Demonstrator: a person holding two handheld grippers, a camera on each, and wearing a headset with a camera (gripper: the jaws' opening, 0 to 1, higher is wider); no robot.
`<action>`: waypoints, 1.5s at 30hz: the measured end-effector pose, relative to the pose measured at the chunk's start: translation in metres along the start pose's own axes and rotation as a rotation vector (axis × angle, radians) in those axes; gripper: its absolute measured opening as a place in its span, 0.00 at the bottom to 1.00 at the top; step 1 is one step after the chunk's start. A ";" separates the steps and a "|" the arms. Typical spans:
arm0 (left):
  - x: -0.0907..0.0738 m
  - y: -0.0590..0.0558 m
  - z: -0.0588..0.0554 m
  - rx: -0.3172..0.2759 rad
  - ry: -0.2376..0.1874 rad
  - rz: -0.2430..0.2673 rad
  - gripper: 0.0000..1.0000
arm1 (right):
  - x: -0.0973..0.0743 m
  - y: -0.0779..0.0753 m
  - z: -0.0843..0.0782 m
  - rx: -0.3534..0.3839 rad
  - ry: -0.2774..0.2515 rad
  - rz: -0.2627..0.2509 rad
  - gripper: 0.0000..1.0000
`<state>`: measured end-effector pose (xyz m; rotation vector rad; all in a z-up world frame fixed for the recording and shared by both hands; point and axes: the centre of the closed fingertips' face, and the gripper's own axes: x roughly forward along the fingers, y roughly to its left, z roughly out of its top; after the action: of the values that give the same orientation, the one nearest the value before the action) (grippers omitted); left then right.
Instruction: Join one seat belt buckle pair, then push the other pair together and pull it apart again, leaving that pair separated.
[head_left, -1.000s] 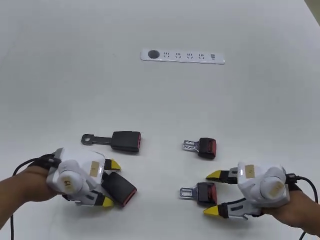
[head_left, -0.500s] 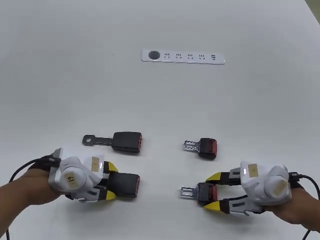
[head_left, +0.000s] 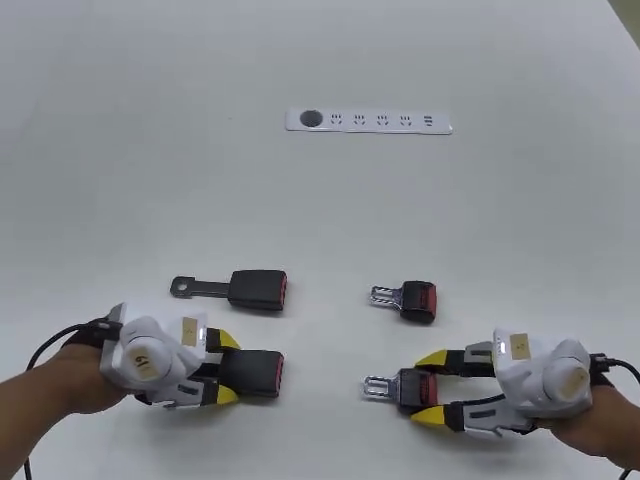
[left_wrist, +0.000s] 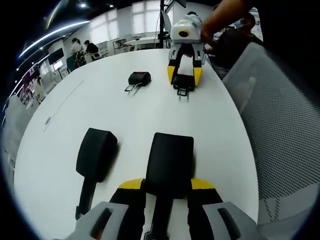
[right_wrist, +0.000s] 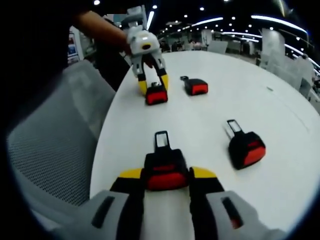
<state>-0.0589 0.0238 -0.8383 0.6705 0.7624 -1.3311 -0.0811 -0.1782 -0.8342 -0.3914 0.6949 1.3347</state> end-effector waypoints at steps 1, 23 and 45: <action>0.000 0.000 0.000 0.000 -0.003 -0.002 0.33 | 0.000 0.000 0.000 0.000 -0.002 0.000 0.34; -0.001 0.000 0.001 -0.042 -0.076 0.002 0.33 | 0.025 -0.001 0.022 0.014 -0.078 0.006 0.35; 0.000 0.000 0.000 -0.032 -0.060 -0.013 0.33 | 0.073 0.006 0.066 0.008 -0.149 0.038 0.35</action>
<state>-0.0584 0.0239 -0.8377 0.5986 0.7389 -1.3426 -0.0659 -0.0808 -0.8325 -0.2697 0.5856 1.3819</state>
